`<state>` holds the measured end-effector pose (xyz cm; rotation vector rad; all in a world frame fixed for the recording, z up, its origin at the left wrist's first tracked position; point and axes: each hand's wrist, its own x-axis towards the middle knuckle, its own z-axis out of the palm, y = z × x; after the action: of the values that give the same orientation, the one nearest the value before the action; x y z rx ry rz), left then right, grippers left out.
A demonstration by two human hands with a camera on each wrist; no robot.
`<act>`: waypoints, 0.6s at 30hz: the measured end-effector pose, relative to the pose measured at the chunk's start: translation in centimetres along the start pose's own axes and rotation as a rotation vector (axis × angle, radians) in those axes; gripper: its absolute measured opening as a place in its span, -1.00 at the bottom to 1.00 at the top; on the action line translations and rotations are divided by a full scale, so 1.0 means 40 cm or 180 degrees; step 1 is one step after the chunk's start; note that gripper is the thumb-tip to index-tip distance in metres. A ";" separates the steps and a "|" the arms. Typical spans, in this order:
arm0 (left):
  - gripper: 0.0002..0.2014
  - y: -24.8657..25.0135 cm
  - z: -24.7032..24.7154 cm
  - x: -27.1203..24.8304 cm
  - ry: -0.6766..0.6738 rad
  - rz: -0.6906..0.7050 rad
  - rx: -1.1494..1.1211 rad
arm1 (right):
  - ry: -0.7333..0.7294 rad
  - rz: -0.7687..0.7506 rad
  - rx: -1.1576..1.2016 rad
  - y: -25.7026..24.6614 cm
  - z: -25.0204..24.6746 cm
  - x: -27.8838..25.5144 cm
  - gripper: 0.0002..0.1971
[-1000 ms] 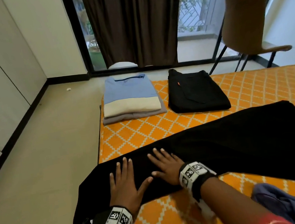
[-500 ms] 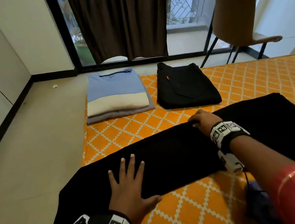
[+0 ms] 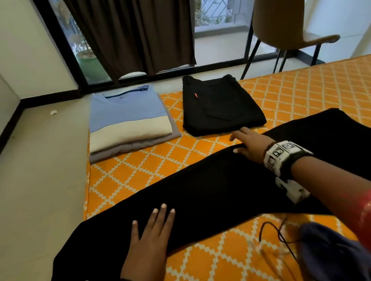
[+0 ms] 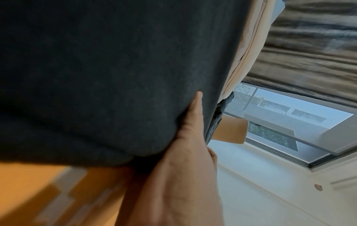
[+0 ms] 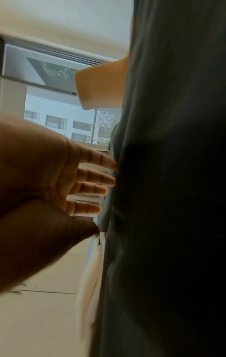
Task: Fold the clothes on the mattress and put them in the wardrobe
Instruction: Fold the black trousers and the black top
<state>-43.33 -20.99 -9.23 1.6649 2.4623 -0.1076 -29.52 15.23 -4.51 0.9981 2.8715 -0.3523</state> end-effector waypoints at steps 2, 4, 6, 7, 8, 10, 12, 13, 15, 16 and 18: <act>0.10 -0.003 0.008 0.003 0.0227 0.0013 0.0116 | 0.0329 -0.0291 0.0239 0.040 0.005 -0.104 -0.52; 0.22 -0.007 0.006 -0.001 0.0160 0.0056 0.0034 | 0.0244 -0.0421 0.0177 0.098 0.021 -0.230 -0.31; 0.21 -0.011 0.016 0.001 0.0187 0.0132 0.0126 | -0.0048 -0.0426 -0.0118 0.165 0.068 -0.363 -0.10; 0.19 -0.009 0.015 0.002 0.0187 0.0211 0.0108 | -0.0145 -0.0352 -0.0240 0.203 0.098 -0.421 -0.03; 0.16 -0.003 0.010 0.000 0.0194 0.0230 0.0107 | -0.0171 -0.0241 -0.0241 0.238 0.124 -0.467 -0.02; 0.04 0.013 0.002 -0.002 0.0054 0.0229 0.0125 | 0.0003 0.0055 -0.0099 0.294 0.153 -0.521 -0.15; -0.33 0.035 -0.001 -0.004 0.0165 0.0332 0.0242 | 0.0150 0.0451 -0.0160 0.317 0.151 -0.524 -0.28; -0.51 0.050 -0.002 0.000 0.0293 0.0339 0.0268 | 0.0087 0.0617 -0.0202 0.318 0.149 -0.518 -0.29; -0.52 0.099 -0.002 0.024 0.0436 0.0422 0.0326 | -0.0190 0.0758 -0.0281 0.312 0.146 -0.503 -0.29; -0.55 0.130 -0.004 0.042 0.0454 0.0491 0.0418 | -0.0298 0.0758 -0.0307 0.311 0.145 -0.500 -0.28; -0.36 0.209 -0.009 0.093 0.0179 0.0892 0.0551 | -0.0446 0.0691 -0.0303 0.317 0.133 -0.504 -0.24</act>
<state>-36.98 -14.39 -9.27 2.0934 2.2853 -0.2469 -5.83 11.48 -9.02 1.2013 2.5981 -0.2548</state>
